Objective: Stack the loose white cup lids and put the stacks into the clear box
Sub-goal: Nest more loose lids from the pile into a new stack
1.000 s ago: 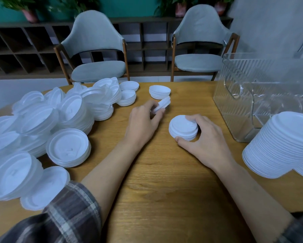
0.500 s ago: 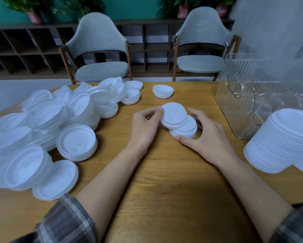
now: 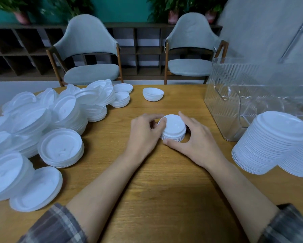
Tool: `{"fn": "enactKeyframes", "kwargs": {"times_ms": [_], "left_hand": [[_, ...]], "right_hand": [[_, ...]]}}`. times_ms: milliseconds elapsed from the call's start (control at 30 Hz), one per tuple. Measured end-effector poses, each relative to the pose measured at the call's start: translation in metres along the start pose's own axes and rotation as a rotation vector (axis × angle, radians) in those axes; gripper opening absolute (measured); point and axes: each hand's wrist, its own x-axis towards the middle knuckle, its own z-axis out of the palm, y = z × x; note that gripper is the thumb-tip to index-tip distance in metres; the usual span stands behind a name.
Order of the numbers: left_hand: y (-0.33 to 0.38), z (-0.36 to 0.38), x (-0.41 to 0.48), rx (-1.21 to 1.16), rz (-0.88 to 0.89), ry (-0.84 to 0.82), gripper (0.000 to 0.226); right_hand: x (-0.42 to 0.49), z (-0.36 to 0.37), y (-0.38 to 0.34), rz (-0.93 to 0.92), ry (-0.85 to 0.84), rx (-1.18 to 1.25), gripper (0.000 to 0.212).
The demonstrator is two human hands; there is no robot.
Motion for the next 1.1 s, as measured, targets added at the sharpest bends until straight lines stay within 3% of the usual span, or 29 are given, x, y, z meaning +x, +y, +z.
{"fn": "enactKeyframes", "kwargs": {"times_ms": [467,667,767,867,1100], "left_hand": [[-0.004,0.002,0.006,-0.046,-0.103,-0.036,0.017],[-0.009,0.001,0.008,0.040,0.004,0.016,0.040],[-0.023,-0.005,0.022,0.149,0.075,0.120,0.016],[-0.037,-0.004,0.040,0.306,0.132,0.083,0.034],[-0.036,0.014,0.083,0.511,0.282,0.016,0.049]], "right_hand": [[-0.001,-0.002,-0.005,0.064,-0.064,-0.052,0.096],[-0.003,-0.003,-0.006,0.078,-0.059,-0.035,0.099],[-0.003,-0.001,-0.006,0.071,-0.019,-0.017,0.089],[-0.001,0.003,-0.003,0.077,0.030,-0.010,0.081],[0.001,0.006,0.003,0.069,0.047,0.005,0.078]]}}
